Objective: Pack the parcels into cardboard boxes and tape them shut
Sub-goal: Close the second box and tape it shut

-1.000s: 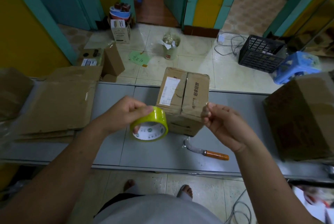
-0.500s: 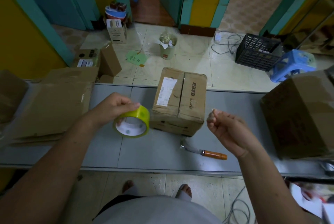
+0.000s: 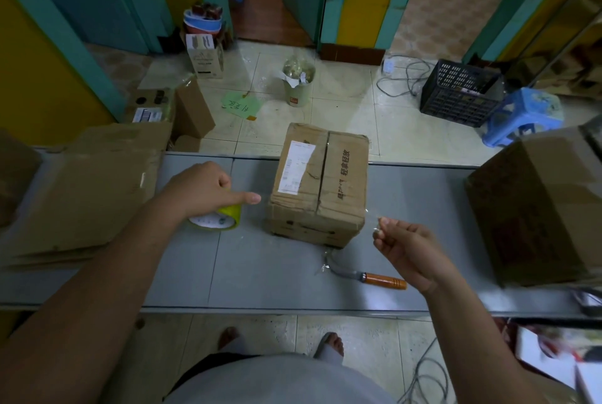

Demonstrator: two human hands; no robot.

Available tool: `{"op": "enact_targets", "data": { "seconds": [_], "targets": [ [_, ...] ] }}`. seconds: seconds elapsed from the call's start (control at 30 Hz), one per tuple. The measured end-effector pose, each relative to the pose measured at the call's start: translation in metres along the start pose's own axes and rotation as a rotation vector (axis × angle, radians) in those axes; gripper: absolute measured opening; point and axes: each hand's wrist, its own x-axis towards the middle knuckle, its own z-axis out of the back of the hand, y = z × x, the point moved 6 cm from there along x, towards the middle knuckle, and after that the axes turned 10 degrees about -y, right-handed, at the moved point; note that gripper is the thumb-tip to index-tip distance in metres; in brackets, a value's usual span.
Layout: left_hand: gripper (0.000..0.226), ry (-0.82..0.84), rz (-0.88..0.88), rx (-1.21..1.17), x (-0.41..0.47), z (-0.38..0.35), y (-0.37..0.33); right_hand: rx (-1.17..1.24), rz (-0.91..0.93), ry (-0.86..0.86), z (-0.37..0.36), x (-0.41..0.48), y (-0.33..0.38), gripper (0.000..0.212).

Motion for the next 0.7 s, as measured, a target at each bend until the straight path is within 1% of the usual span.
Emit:
{"op": "enact_targets", "data": {
  "seconds": [0.17, 0.27, 0.47, 0.7],
  "targets": [
    [0.077, 0.057, -0.017, -0.038, 0.008, -0.003, -0.006, 0.008, 0.001, -0.009, 0.008, 0.004, -0.002, 0.012],
    [0.074, 0.087, 0.003, -0.055, 0.011, -0.004, -0.003, 0.0, -0.024, -0.008, 0.008, 0.008, -0.006, 0.012],
    [0.078, 0.117, 0.048, -0.065, 0.018, -0.014, 0.007, 0.016, -0.063, -0.021, 0.009, 0.016, -0.015, 0.014],
    [0.076, 0.16, 0.086, -0.064, 0.024, -0.03, 0.015, 0.059, -0.167, -0.045, 0.011, 0.033, -0.036, 0.012]
  ]
}}
